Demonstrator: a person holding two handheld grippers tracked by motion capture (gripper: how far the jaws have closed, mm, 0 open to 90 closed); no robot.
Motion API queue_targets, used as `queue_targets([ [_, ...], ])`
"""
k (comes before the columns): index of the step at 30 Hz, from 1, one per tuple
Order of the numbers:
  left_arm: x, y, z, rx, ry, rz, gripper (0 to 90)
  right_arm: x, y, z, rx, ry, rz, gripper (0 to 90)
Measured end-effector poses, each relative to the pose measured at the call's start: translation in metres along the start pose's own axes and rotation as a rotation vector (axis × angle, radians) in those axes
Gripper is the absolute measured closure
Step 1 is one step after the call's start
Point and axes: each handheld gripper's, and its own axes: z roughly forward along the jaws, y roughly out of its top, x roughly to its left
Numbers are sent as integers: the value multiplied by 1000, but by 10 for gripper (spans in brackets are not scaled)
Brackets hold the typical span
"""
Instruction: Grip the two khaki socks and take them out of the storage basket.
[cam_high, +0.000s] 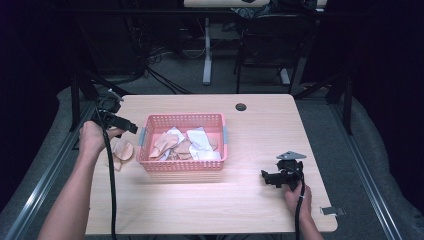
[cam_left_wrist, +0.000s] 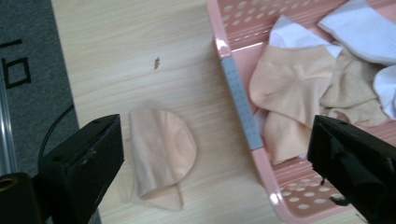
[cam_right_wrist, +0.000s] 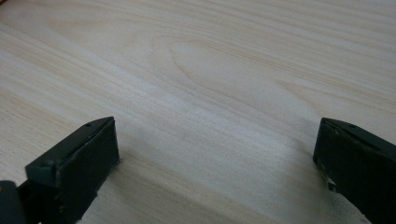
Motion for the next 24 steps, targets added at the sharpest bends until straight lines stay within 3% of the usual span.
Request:
queue_targets([
  [9,-21,9,8,-5,-15,39,3,0,0,0,0,0,0,0],
  [15,-38,15,20,23,-38,86,4,0,0,0,0,0,0,0],
  [24,-60,20,40,64,-89,151,90,0,0,0,0,0,0,0],
])
